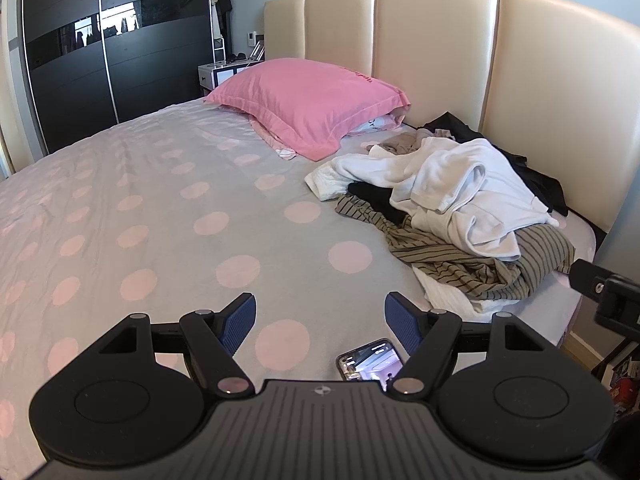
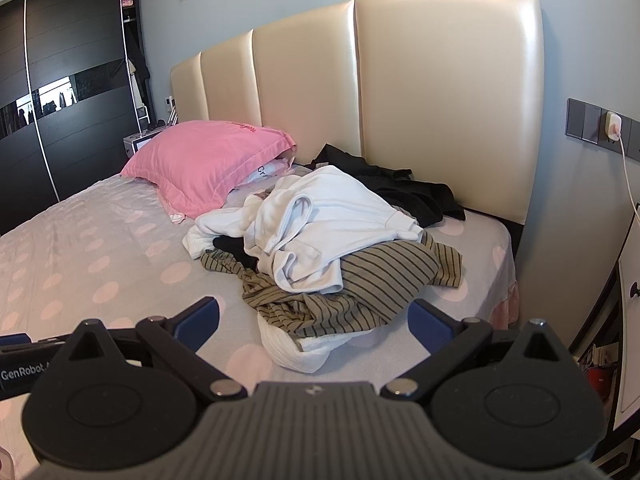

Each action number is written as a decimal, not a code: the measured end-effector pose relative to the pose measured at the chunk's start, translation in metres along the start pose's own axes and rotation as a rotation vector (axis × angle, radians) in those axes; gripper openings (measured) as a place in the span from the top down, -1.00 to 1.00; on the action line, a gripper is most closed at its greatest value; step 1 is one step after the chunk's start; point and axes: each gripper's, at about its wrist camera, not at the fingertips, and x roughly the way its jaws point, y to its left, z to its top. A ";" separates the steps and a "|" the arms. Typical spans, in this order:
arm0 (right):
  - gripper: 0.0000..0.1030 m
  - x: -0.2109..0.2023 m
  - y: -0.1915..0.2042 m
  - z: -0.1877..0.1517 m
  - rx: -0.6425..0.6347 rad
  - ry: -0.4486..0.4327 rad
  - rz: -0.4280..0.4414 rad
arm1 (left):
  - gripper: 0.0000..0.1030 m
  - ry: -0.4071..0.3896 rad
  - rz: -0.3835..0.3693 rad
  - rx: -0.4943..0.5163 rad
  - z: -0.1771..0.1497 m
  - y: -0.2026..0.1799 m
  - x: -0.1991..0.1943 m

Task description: Fold clothes

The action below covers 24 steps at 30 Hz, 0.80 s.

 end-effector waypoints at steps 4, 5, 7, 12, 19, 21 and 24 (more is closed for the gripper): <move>-0.97 0.002 -0.002 0.004 0.010 0.018 0.037 | -0.37 0.003 0.008 -0.001 0.000 0.006 0.003; -0.97 0.002 -0.002 0.005 0.012 0.023 0.046 | -0.37 0.003 0.010 -0.002 0.000 0.007 0.004; -0.97 0.007 -0.004 0.009 0.021 0.045 0.096 | -0.37 0.005 0.014 -0.002 -0.001 0.010 0.005; -0.94 0.037 -0.005 0.027 -0.002 0.113 0.180 | -0.37 0.017 0.052 0.021 0.002 0.024 0.014; -0.39 0.115 0.002 0.060 -0.146 0.176 0.125 | -0.37 0.076 0.099 0.016 0.003 0.058 0.042; -0.35 0.145 0.003 0.066 -0.178 0.201 0.111 | -0.37 0.095 0.125 0.012 0.003 0.070 0.051; -0.35 0.189 0.004 0.068 -0.200 0.240 0.081 | -0.37 0.120 0.155 -0.003 0.001 0.089 0.063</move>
